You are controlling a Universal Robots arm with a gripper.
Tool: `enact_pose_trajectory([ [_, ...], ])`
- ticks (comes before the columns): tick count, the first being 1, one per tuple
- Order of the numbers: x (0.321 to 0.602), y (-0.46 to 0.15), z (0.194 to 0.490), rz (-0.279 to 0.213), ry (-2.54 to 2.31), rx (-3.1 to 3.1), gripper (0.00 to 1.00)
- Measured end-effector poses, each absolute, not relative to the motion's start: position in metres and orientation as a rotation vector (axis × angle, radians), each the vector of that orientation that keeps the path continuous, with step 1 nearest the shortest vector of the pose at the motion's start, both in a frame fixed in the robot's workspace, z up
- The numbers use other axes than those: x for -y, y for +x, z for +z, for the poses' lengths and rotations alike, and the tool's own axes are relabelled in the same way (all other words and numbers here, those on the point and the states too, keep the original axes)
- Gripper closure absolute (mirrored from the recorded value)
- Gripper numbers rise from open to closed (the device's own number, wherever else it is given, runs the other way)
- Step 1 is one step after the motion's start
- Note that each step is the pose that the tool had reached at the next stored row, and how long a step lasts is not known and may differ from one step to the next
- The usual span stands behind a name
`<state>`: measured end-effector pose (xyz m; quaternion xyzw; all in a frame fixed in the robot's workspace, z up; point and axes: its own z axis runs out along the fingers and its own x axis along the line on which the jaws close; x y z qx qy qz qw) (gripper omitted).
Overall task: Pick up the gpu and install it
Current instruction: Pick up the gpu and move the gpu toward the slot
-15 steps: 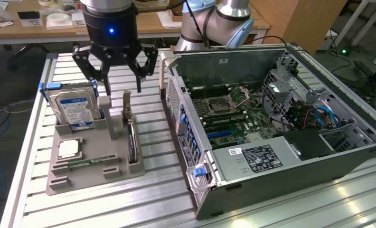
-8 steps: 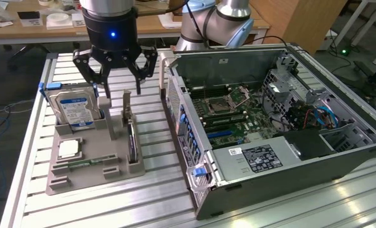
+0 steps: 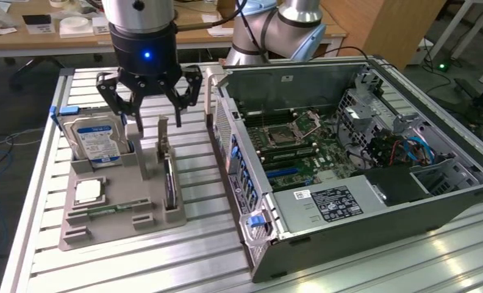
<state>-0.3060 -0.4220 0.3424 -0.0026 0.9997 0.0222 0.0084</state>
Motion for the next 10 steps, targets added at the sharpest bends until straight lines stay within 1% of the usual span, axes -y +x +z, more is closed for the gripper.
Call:
enact_pose_trajectory([
  [10,0.428,-0.306,0.328,0.065,-0.021,-3.123,0.35],
])
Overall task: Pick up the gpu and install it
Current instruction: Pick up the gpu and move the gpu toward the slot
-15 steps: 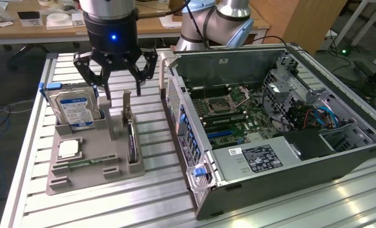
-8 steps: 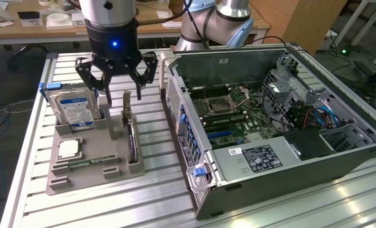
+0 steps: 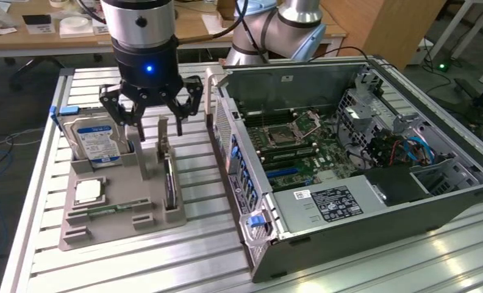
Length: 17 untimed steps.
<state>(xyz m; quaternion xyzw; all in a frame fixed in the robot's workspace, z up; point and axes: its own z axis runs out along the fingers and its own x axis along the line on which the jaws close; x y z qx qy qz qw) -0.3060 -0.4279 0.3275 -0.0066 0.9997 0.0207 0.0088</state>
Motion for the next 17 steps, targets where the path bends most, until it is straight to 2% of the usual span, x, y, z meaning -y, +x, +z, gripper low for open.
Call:
enact_pose_trajectory([
  [9,0.434,-0.306,0.312,0.065,-0.055,-3.123,0.35],
  [11,0.435,-0.306,0.309,0.065,-0.059,-3.123,0.34],
  [12,0.436,-0.306,0.307,0.065,-0.061,-3.123,0.28],
  [17,0.436,-0.306,0.298,0.065,-0.067,-3.123,0.28],
])
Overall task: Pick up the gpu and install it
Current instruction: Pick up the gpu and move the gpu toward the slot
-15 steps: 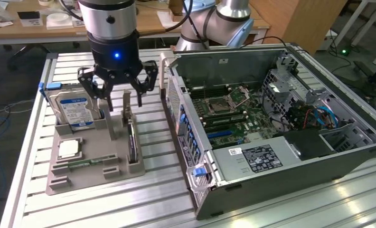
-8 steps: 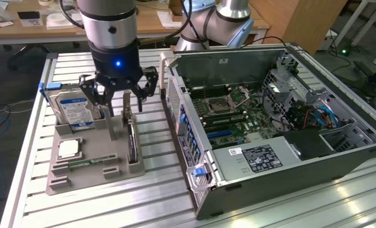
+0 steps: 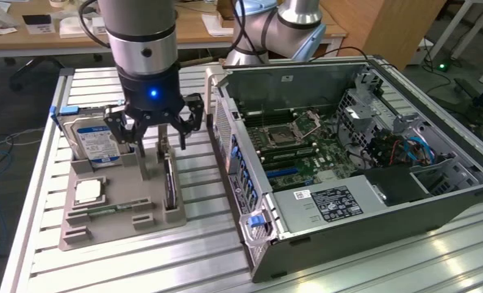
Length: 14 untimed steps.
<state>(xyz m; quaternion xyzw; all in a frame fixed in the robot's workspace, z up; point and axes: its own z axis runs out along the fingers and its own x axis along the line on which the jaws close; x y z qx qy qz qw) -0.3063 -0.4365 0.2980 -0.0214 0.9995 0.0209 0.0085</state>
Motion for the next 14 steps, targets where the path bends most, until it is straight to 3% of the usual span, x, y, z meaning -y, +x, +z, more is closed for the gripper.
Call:
enact_pose_trajectory([
  [14,0.437,-0.306,0.273,0.065,-0.07,-3.123,0.28],
])
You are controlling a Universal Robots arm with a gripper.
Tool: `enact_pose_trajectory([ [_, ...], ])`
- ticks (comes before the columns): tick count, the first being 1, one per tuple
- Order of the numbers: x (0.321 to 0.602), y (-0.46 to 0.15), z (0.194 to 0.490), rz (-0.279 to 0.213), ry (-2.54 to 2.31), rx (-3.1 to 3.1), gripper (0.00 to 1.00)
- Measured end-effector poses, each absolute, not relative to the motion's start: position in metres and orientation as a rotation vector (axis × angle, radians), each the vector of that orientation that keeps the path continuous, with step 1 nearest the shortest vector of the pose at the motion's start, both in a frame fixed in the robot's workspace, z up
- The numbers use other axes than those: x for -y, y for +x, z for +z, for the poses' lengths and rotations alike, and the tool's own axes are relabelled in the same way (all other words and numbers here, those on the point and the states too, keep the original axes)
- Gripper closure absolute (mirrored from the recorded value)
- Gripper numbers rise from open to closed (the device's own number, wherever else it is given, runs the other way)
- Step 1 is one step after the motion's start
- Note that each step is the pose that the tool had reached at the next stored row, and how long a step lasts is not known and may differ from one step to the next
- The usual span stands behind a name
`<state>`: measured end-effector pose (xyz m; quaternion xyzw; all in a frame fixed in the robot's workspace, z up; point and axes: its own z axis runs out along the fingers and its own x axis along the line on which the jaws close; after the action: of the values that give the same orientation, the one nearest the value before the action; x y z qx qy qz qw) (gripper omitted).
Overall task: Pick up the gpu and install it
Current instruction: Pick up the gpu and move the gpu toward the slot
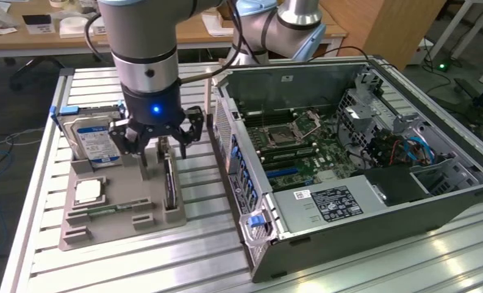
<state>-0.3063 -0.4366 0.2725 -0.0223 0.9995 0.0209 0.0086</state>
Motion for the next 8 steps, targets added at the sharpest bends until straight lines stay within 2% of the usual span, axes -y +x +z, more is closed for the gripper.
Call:
enact_pose_trajectory([
  [8,0.435,-0.306,0.258,0.064,-0.066,-3.123,0.28],
])
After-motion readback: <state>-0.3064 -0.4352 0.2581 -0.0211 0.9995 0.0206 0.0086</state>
